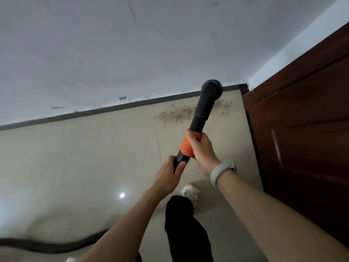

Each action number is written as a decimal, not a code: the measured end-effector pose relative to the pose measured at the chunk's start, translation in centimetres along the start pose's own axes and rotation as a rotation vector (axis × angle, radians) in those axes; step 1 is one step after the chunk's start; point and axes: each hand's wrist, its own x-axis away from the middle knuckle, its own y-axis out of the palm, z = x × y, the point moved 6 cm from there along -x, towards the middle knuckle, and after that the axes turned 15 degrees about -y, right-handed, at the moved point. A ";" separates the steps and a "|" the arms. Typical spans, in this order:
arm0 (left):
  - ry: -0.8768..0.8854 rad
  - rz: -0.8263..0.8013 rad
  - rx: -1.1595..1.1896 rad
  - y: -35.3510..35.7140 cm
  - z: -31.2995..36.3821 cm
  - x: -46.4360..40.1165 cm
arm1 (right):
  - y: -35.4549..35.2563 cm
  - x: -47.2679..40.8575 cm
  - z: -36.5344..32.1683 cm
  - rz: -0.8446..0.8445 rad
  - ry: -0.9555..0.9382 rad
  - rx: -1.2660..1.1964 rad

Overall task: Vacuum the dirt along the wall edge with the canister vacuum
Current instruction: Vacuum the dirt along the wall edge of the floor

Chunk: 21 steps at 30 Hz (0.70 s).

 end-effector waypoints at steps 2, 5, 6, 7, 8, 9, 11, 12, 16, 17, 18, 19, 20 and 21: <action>0.006 0.019 0.018 -0.5 0.2 0.5 | 0.2 -0.2 -0.4 -0.023 0.032 0.017; 0.013 0.064 0.065 -2.2 -0.3 0.6 | 1.6 -0.8 -0.7 -0.051 0.077 0.036; 0.008 0.071 0.090 -2.8 -0.8 0.4 | 2.5 -0.9 -0.7 -0.061 0.078 0.042; 0.002 0.078 0.119 -3.4 -1.4 0.1 | 3.5 -1.1 -0.4 -0.073 0.078 0.048; -0.007 0.085 0.145 -3.9 -2.2 -0.2 | 4.6 -1.1 -0.2 -0.084 0.076 0.057; -0.025 0.095 0.181 -4.4 -3.2 -0.4 | 5.8 -1.0 0.2 -0.095 0.077 0.073; -0.041 0.126 0.274 -5.0 -5.5 -1.1 | 8.6 -1.0 1.2 -0.126 0.071 0.082; -0.058 0.142 0.318 -5.0 -6.7 -1.5 | 9.9 -0.9 2.1 -0.149 0.076 0.086; -0.189 0.199 0.487 -3.6 -11.5 -3.0 | 13.8 -0.9 6.1 -0.276 0.131 0.157; -0.220 0.204 0.514 -2.9 -12.3 -3.3 | 14.4 -1.1 7.1 -0.316 0.149 0.174; -0.248 0.207 0.533 -2.2 -12.7 -3.7 | 14.7 -1.5 8.0 -0.352 0.169 0.190; -0.273 0.208 0.543 -1.4 -12.8 -4.1 | 14.6 -2.0 9.0 -0.383 0.193 0.212; -0.293 0.212 0.550 -0.6 -12.7 -4.7 | 14.2 -2.7 9.9 -0.406 0.224 0.230; -0.308 0.224 0.558 0.2 -12.4 -5.4 | 13.7 -3.5 10.7 -0.430 0.260 0.247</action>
